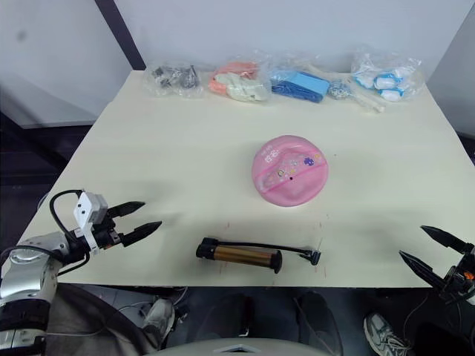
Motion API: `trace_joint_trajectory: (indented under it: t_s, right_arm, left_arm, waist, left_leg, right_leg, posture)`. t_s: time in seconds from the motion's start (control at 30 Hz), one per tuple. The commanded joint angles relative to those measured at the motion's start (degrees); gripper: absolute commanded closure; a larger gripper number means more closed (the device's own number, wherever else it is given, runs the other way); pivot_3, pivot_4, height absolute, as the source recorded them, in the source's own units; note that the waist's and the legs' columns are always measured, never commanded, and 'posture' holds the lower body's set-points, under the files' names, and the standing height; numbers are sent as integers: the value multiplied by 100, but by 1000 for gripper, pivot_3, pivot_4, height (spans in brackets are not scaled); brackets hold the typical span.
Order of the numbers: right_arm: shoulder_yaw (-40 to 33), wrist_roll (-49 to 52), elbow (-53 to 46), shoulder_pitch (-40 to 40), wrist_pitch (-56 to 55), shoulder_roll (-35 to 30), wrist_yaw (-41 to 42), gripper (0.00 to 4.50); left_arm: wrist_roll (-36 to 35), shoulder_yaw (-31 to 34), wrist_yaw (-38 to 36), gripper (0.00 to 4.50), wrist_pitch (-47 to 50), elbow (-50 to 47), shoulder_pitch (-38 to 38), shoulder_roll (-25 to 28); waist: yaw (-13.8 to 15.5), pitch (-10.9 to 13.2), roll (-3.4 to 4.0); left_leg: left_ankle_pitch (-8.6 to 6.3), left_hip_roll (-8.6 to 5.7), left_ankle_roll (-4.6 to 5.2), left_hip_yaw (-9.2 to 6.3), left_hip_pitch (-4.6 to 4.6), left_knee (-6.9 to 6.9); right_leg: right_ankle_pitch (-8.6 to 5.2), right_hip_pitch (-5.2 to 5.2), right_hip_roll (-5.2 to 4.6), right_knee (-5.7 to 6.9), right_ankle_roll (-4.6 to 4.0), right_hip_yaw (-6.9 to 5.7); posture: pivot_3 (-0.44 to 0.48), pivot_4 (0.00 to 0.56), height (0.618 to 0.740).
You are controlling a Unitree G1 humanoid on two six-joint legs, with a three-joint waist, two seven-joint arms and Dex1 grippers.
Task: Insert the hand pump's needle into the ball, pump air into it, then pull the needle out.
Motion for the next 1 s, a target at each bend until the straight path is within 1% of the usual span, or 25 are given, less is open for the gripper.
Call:
trace_joint_trajectory:
  t_s: [0.03,0.13,0.23,0.33,0.5,0.67,0.73,0.8,0.87,1.0]
  right_arm:
    - [-28,334,-572,159,165,-57,280,0]
    - [-41,441,-871,222,258,-31,297,0]
    - [-62,598,-1187,337,359,-61,466,0]
    - [-106,664,-1482,460,409,-122,573,0]
    - [-114,671,-1830,509,427,-100,511,0]
    - [-107,733,-2177,513,543,-101,359,0]
    - [-89,783,-2418,557,617,-73,266,0]
    - [-72,767,-2507,588,630,-65,230,0]
    - [-29,704,-2529,639,607,-40,235,0]
    - [-6,665,-2522,667,582,-15,227,0]
  left_arm:
    - [15,-238,-446,52,-76,16,-487,160]
    - [144,-596,-723,52,-68,-137,-765,200]
    - [186,-994,-961,52,168,-505,-1066,183]
    - [312,-1461,-1279,52,131,-759,-1461,123]
    - [685,-2136,-1720,52,-216,-702,-2026,38]
    - [963,-2611,-1798,52,-387,-614,-2392,-276]
    - [1124,-2928,-1776,52,-264,-721,-2497,-490]
    - [1200,-3080,-1789,52,-262,-773,-2559,-606]
    - [1296,-3254,-1646,52,-54,-934,-2682,-810]
    - [1523,-3571,-1640,52,188,-1155,-2794,-927]
  waist:
    - [5,0,0]
    - [4,0,0]
    - [-6,1,0]
    - [1,2,-1]
    - [-16,2,-1]
    - [-5,4,-5]
    - [1,4,-3]
    - [5,4,-4]
    - [6,5,-6]
    - [-4,6,-6]
  left_leg:
    - [0,-1,0,0,-1,0]
    - [0,-3,0,0,-2,0]
    - [0,-6,0,-1,-2,0]
    - [0,-5,0,-2,-4,0]
    - [0,-20,0,-2,-3,1]
    - [0,-23,0,-4,-6,3]
    - [1,-23,1,-7,-8,5]
    - [1,-24,1,-10,-10,7]
    - [1,-24,1,-11,-13,10]
    - [1,-25,1,-21,-22,16]
  right_leg:
    - [0,0,0,-1,0,0]
    - [0,0,0,-1,1,0]
    - [0,0,3,0,1,0]
    - [0,0,3,0,1,-1]
    - [0,0,5,0,1,0]
    - [0,0,5,0,2,0]
    - [0,-1,6,0,2,-2]
    - [0,-1,6,0,2,-4]
    - [0,-1,6,0,2,-5]
    - [0,-1,6,-1,2,-14]
  posture:
    - [0,150,736]
    - [0,150,736]
    - [0,150,736]
    - [0,150,736]
    - [0,150,736]
    - [0,150,736]
    - [0,150,736]
    - [0,150,736]
    - [0,150,736]
    - [0,150,736]
